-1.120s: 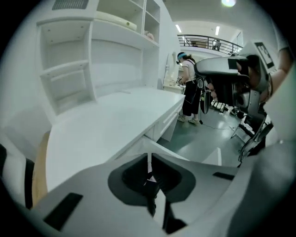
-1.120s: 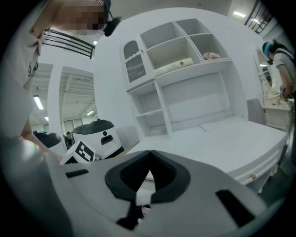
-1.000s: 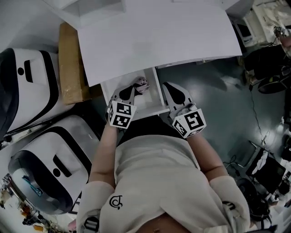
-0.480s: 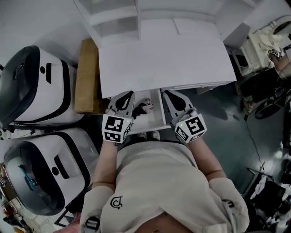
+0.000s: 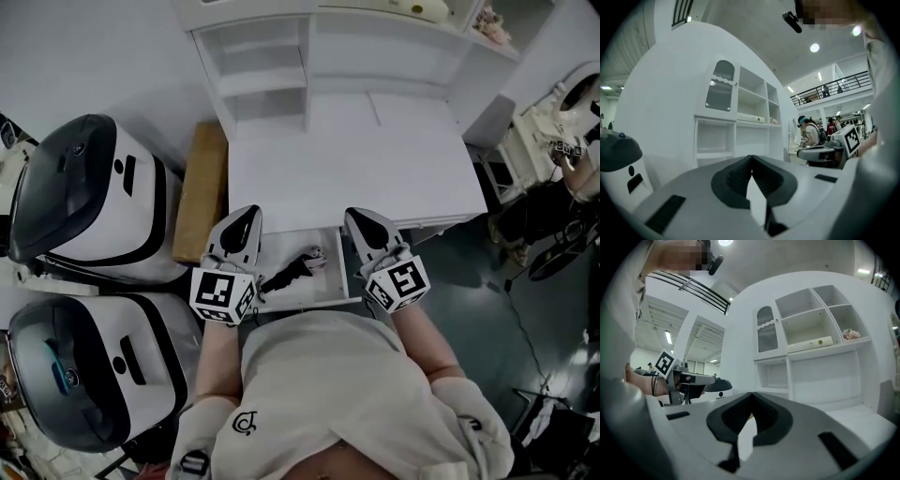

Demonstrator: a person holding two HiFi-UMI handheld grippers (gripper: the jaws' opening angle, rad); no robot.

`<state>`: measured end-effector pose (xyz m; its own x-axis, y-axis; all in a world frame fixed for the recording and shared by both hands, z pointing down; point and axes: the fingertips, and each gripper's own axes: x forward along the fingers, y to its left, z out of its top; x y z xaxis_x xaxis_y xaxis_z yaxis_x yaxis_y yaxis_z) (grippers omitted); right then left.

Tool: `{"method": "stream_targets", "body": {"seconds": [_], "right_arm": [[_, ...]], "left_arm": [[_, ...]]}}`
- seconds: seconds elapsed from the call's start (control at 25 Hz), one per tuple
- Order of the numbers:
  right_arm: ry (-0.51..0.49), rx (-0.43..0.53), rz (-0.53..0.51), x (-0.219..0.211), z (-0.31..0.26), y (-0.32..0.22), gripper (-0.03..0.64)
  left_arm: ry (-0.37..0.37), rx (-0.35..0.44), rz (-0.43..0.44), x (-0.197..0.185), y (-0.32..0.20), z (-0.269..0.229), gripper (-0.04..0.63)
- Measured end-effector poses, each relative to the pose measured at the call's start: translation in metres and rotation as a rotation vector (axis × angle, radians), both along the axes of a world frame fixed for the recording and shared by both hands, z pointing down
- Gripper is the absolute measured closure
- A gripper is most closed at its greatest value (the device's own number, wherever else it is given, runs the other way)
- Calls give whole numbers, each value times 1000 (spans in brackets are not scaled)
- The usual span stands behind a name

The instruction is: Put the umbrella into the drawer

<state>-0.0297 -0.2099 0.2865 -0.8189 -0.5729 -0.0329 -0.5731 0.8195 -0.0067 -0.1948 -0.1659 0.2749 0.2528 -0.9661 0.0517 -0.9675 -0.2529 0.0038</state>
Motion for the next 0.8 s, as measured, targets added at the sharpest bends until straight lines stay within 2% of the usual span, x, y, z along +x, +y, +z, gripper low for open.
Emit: {"method": "stream_targets", "body": {"seconds": [0.24,0.8], "right_arm": [[-11,1,-20,-7,-11,-5,612],[9,22,-26,-16,-13,-6,614]], "left_arm": [[18,35,-26,-12,2,-11,583],[28,6,-15,-10,-4,-2,583]]}}
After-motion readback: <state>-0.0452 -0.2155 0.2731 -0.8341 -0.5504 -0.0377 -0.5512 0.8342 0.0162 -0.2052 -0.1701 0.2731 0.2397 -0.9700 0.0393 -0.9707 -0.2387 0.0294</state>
